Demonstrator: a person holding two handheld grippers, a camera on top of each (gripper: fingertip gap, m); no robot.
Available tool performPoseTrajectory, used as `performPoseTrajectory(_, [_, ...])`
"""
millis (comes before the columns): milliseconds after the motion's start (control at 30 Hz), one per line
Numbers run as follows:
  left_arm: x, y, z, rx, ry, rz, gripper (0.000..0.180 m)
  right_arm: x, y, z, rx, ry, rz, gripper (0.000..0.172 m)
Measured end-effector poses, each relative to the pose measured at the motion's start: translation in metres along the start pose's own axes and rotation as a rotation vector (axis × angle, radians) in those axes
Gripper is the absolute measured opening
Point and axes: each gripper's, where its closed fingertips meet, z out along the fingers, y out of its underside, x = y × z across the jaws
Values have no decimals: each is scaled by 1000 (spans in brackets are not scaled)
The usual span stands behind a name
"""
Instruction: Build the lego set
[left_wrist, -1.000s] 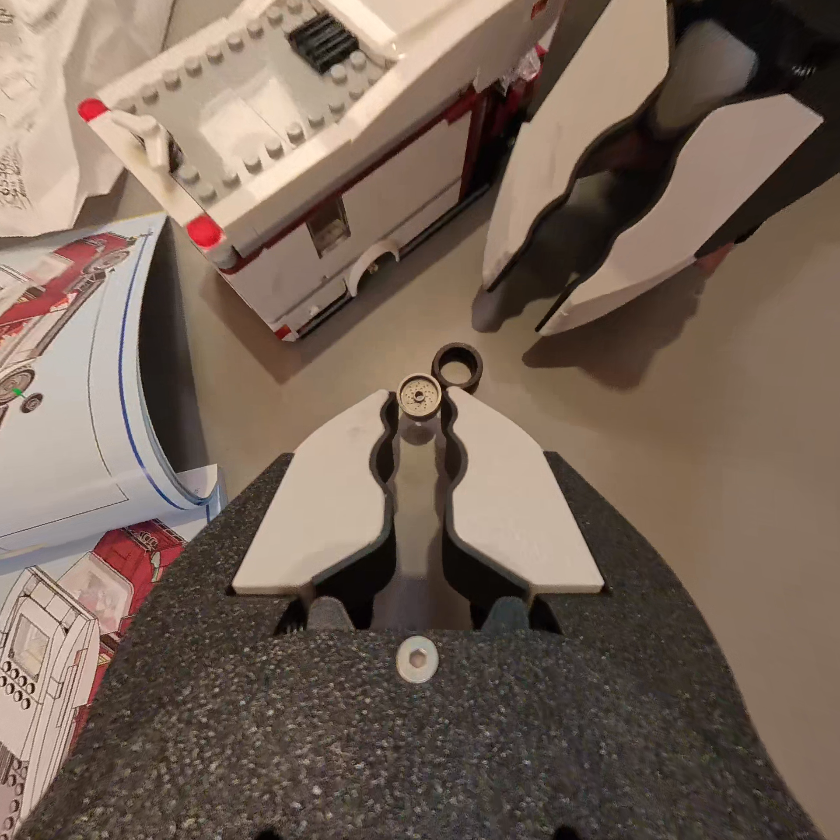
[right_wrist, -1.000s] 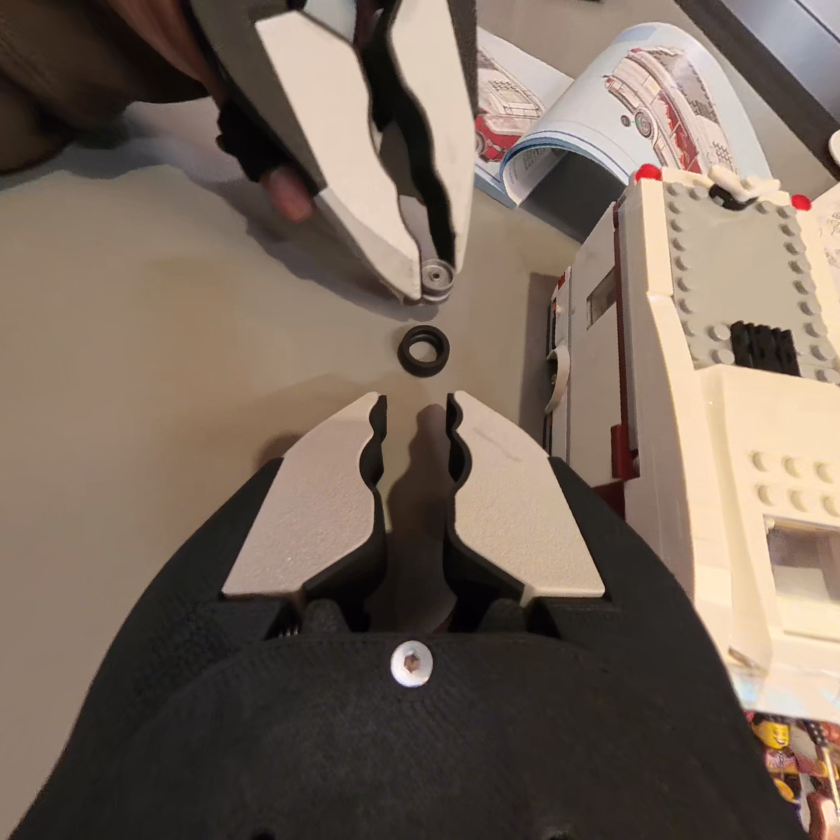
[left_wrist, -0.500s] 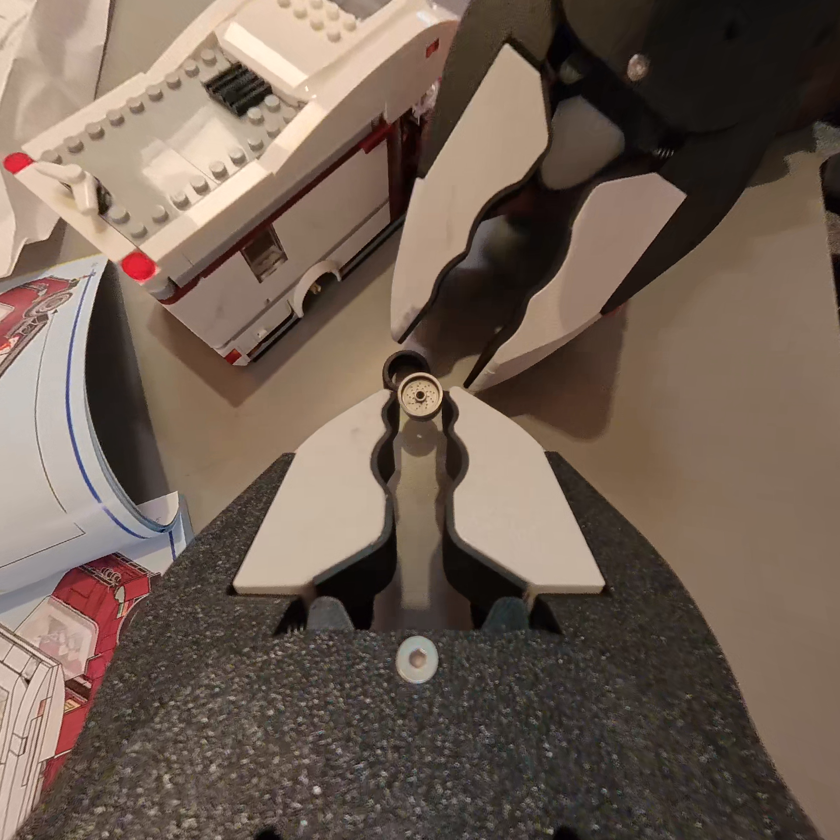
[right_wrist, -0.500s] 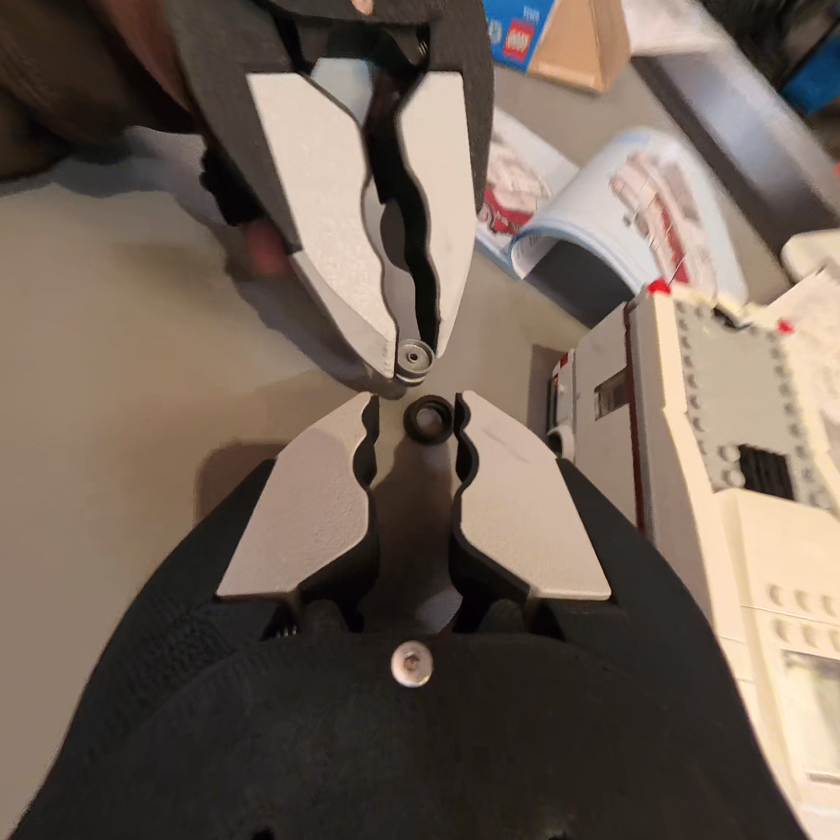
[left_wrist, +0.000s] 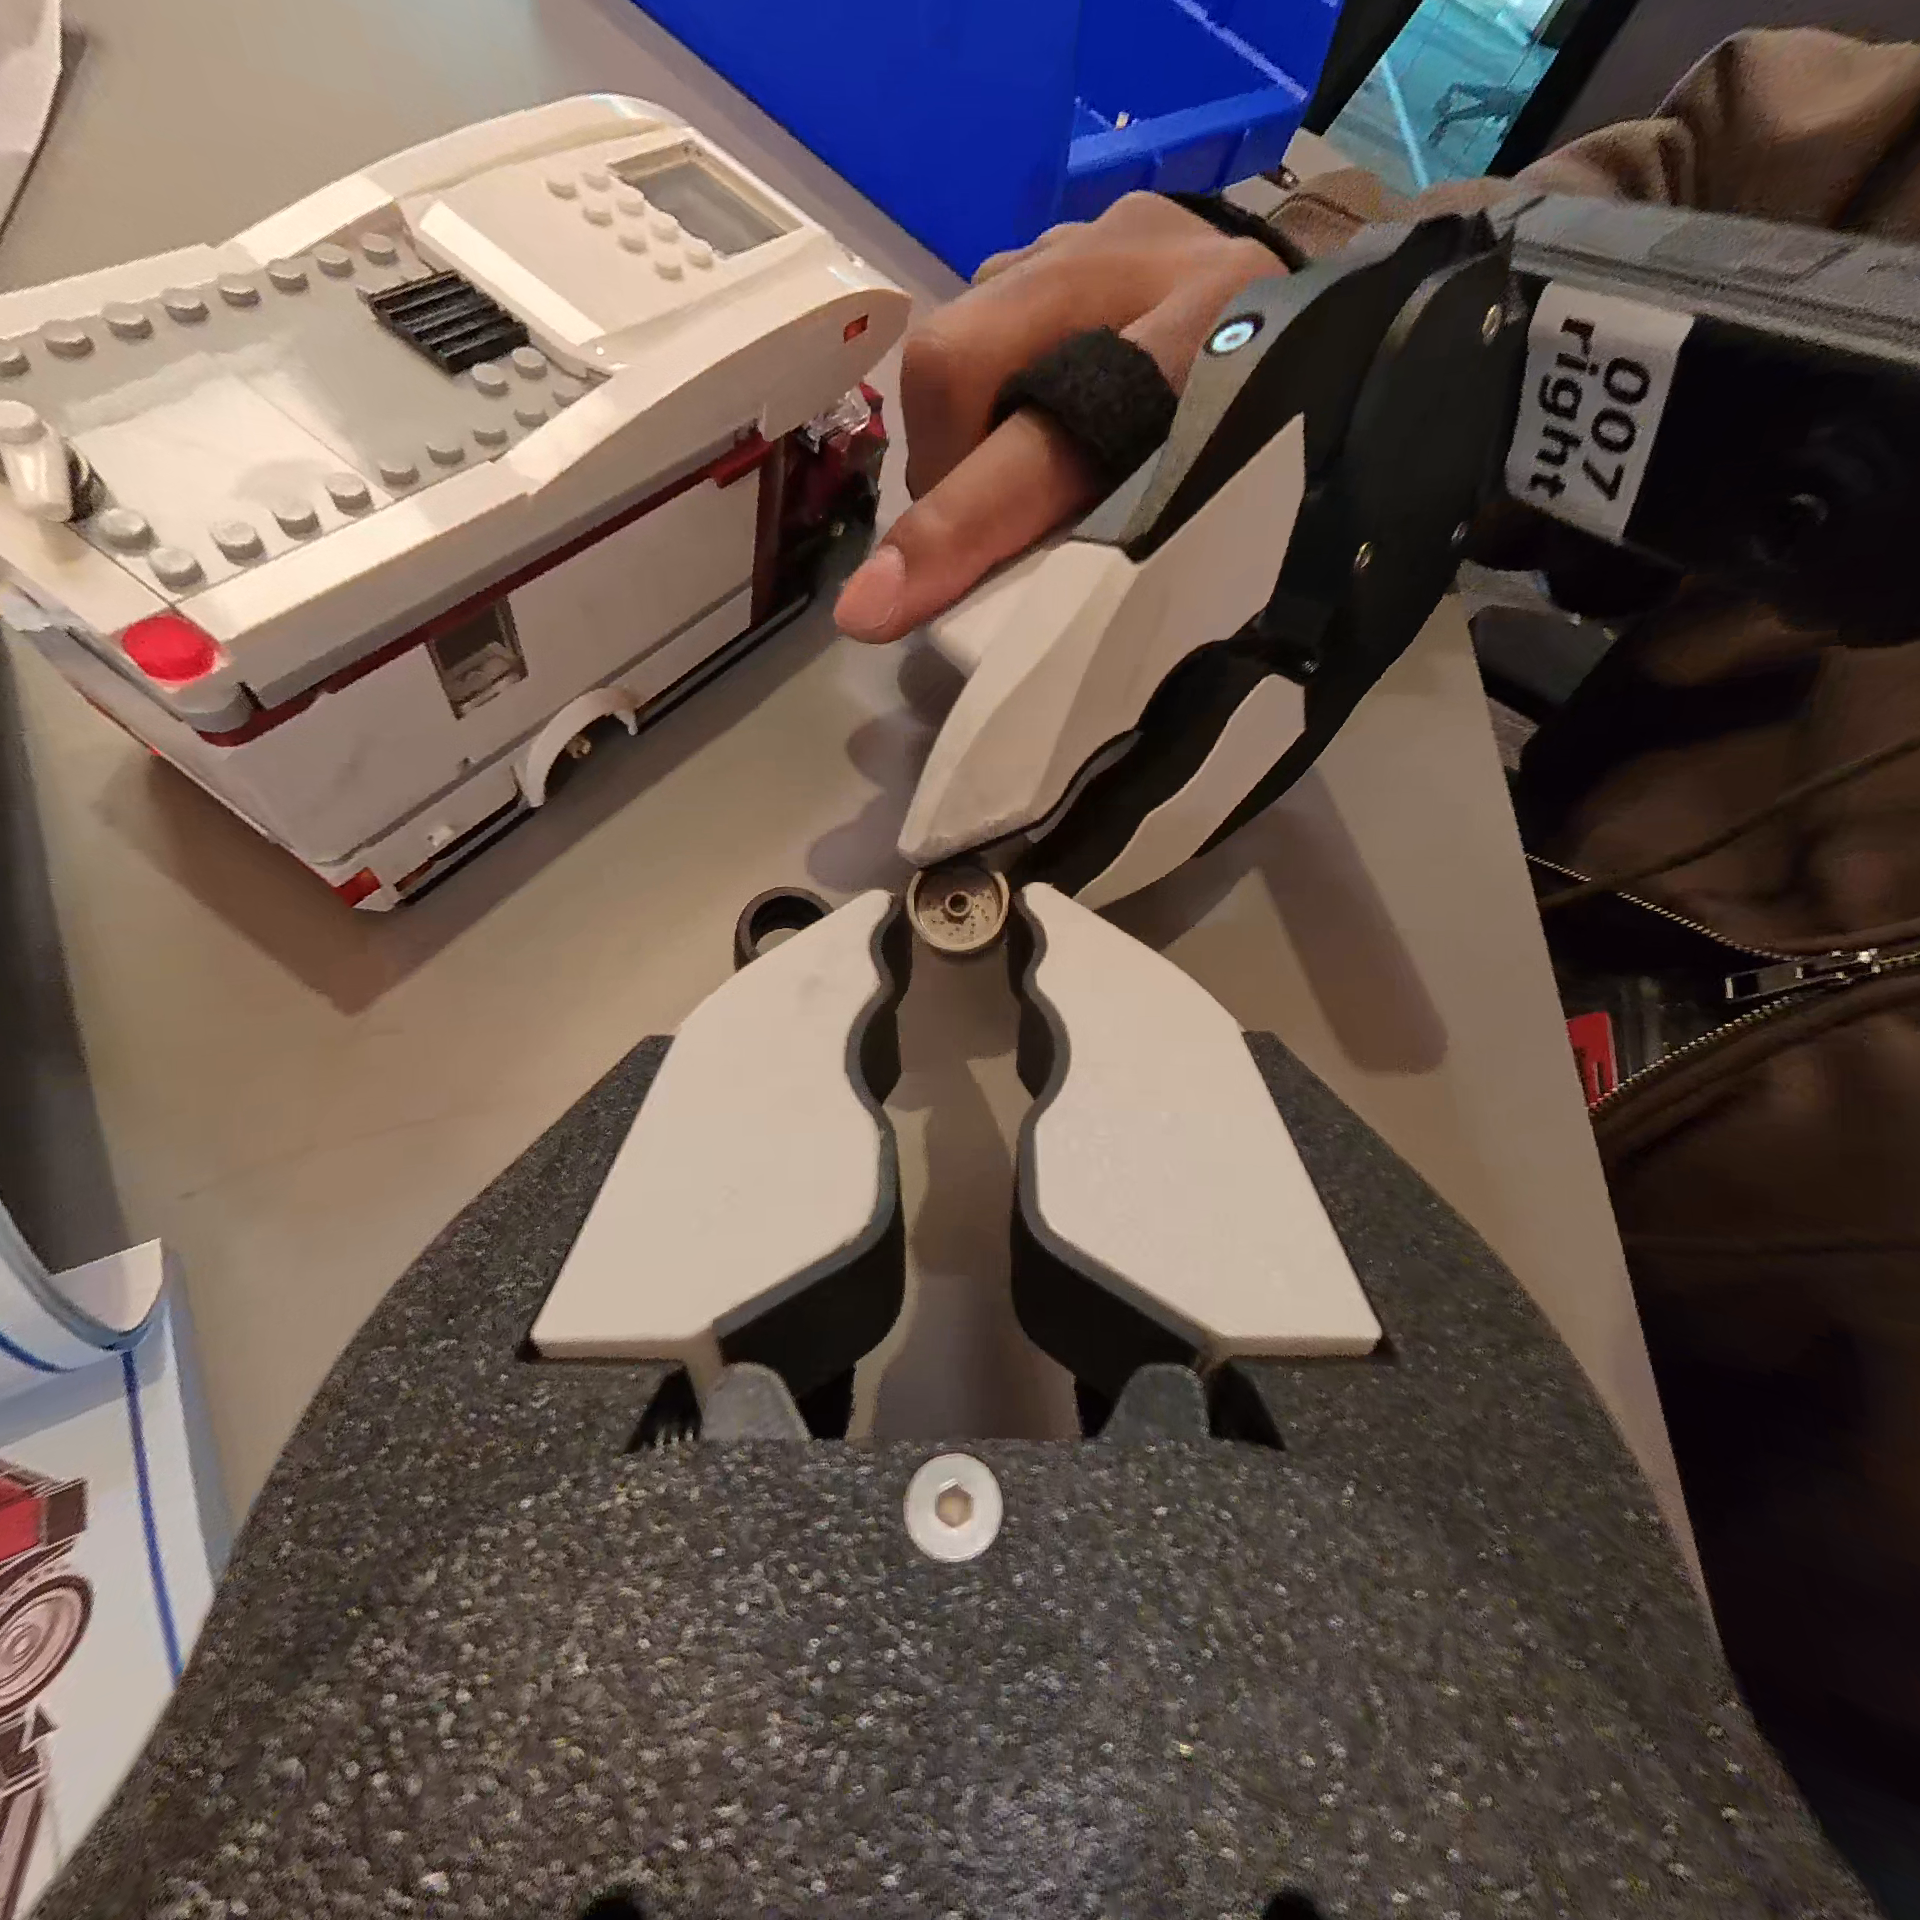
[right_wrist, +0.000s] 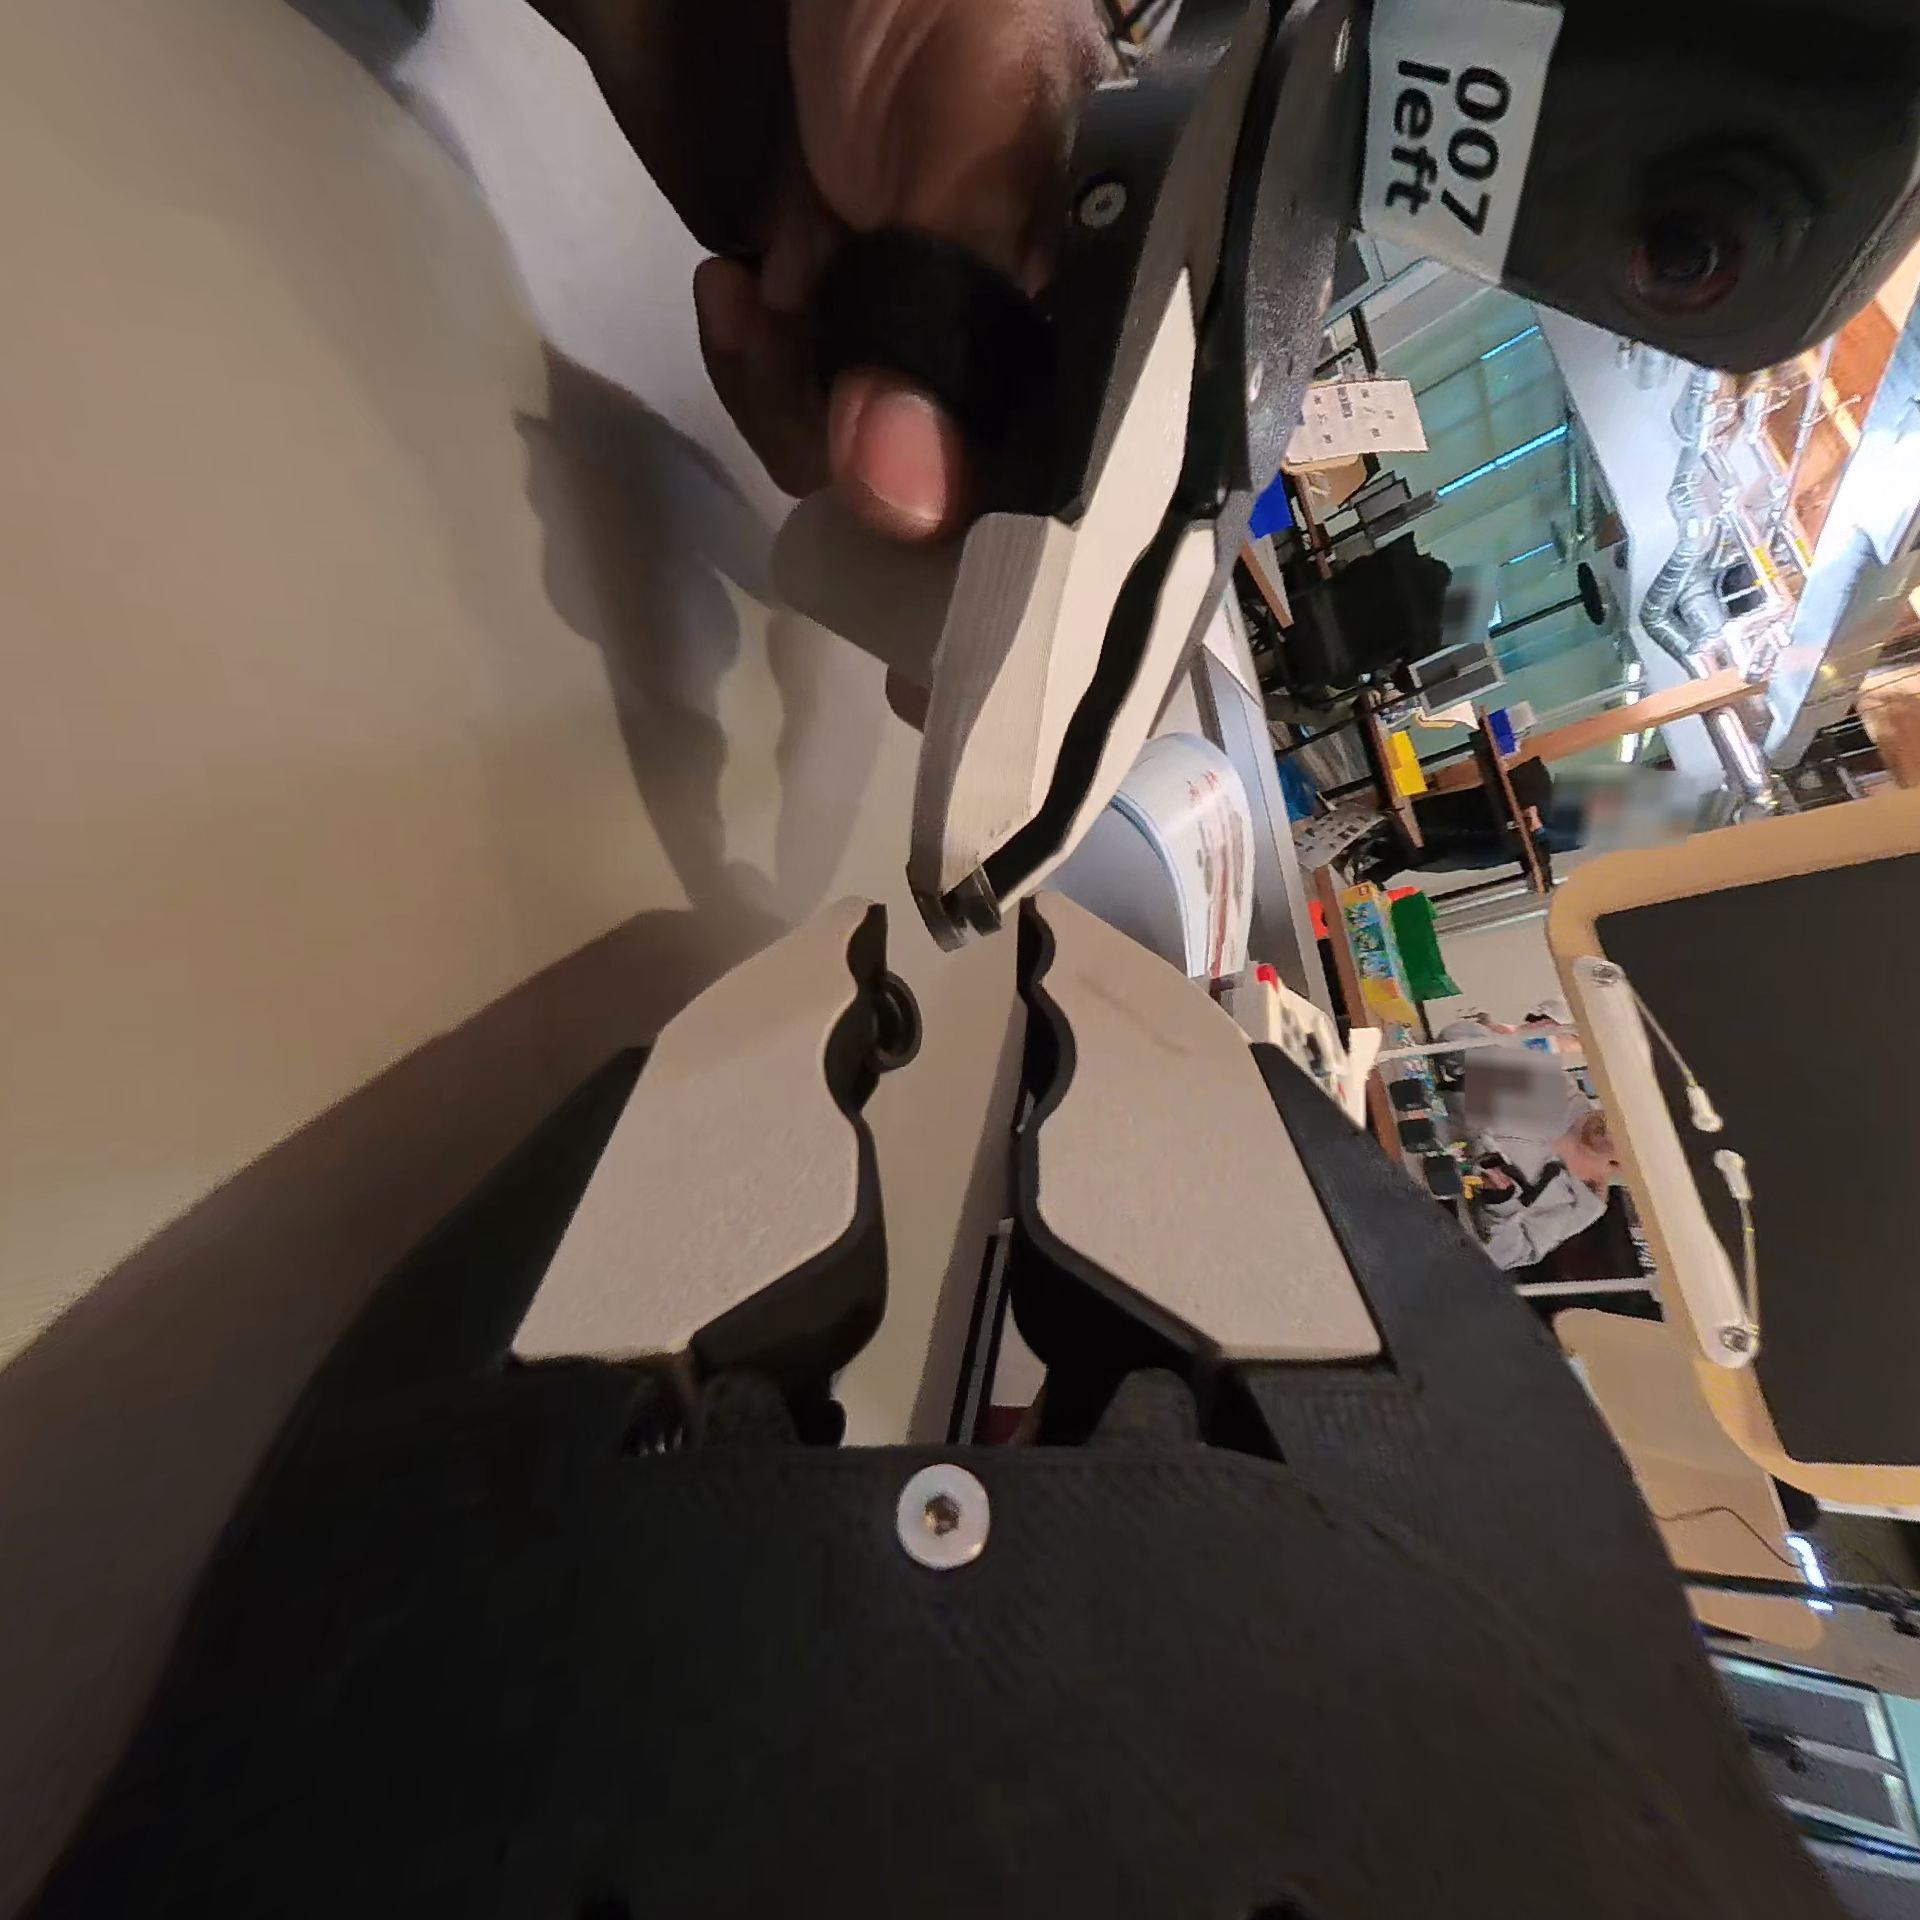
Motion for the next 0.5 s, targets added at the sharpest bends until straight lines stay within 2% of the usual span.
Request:
performPoseTrajectory(67, [2, -2, 0, 21, 26, -16, 18, 3, 0, -1, 3, 26, -9, 15])
performPoseTrajectory(500, [-2, -18, 0, 179, 97, -165, 25, 31, 2, -12, -19, 160, 127, 13])
